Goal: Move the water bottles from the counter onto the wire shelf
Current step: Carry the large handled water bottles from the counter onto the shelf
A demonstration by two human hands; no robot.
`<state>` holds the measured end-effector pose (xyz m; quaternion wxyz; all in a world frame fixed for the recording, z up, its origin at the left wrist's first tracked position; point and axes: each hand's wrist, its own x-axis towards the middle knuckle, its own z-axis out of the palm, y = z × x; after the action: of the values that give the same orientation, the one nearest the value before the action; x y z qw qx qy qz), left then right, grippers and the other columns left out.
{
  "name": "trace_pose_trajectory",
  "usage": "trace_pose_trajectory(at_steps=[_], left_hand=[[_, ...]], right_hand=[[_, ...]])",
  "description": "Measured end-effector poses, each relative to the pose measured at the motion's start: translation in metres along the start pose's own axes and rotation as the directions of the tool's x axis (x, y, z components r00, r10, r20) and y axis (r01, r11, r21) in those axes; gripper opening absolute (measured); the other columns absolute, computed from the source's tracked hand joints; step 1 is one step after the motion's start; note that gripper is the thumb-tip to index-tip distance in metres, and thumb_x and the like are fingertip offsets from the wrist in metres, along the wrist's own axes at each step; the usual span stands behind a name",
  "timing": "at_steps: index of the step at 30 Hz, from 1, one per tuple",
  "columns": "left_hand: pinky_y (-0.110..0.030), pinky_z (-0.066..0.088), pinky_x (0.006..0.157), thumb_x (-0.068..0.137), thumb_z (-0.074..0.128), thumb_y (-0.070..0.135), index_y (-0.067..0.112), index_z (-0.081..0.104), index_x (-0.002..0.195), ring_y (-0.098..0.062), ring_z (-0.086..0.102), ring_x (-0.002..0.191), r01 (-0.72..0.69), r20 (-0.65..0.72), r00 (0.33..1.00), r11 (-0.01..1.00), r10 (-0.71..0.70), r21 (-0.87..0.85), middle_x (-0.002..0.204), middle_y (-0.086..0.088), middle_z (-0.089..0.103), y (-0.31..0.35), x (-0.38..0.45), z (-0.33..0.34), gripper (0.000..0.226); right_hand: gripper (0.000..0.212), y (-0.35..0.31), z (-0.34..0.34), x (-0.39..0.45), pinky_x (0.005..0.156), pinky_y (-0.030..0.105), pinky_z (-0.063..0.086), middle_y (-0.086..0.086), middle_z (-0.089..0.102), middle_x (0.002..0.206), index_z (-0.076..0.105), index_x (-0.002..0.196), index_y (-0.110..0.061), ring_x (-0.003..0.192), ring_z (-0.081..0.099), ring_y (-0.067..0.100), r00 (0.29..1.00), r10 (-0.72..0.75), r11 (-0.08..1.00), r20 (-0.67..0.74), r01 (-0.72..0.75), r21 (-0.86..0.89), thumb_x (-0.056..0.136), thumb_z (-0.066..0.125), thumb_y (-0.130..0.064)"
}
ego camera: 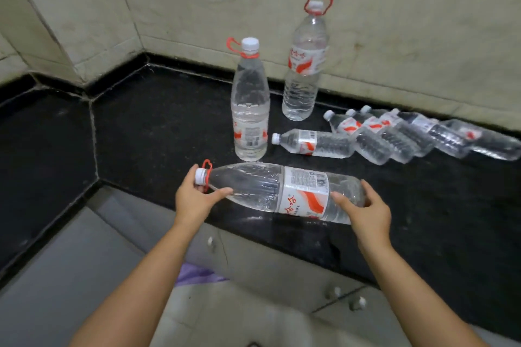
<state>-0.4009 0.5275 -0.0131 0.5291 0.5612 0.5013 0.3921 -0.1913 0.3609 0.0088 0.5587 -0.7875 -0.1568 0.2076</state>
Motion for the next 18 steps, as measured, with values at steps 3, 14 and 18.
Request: trace_pose_trajectory(at_steps=[3, 14, 18], left_hand=[[0.001, 0.044, 0.065, 0.066, 0.072, -0.014, 0.011, 0.052, 0.12, -0.001, 0.056, 0.091, -0.087, 0.134, 0.986, 0.994, 0.094, -0.059, 0.099, 0.013, 0.06, 0.028, -0.036, 0.05, 0.063], [-0.006, 0.049, 0.079, 0.066, 0.074, -0.009, 0.014, 0.05, 0.121, -0.002, 0.058, 0.097, -0.261, 0.476, 0.798, 0.924, 0.37, -0.281, 0.106, 0.006, 0.059, 0.121, -0.251, 0.243, 0.064], [-0.026, 0.05, 0.087, 0.064, 0.078, -0.003, 0.013, 0.057, 0.107, -0.004, 0.062, 0.094, -0.286, 0.553, 0.714, 0.9, 0.429, -0.329, 0.102, -0.004, 0.063, 0.153, -0.32, 0.309, 0.05]], right_hand=[[0.072, 0.005, -0.071, -0.013, 0.106, 0.039, 0.04, 0.009, 0.053, 0.134, 0.045, 0.134, -0.008, 0.122, 0.051, 0.021, 0.991, -0.032, 0.999, -0.129, 0.035, 0.023, 0.071, 0.078, -0.015], [0.067, 0.027, -0.377, -0.109, 0.096, 0.032, 0.044, 0.001, 0.057, 0.116, 0.049, 0.131, -0.005, 0.107, 0.055, 0.015, 0.822, -0.115, 0.978, -0.557, 0.194, 0.083, 0.071, 0.077, -0.015], [0.042, 0.033, -0.474, -0.139, 0.094, 0.042, 0.047, 0.007, 0.065, 0.105, 0.062, 0.108, -0.012, 0.098, 0.06, 0.02, 0.71, -0.16, 0.972, -0.686, 0.236, 0.017, 0.069, 0.079, -0.017]])
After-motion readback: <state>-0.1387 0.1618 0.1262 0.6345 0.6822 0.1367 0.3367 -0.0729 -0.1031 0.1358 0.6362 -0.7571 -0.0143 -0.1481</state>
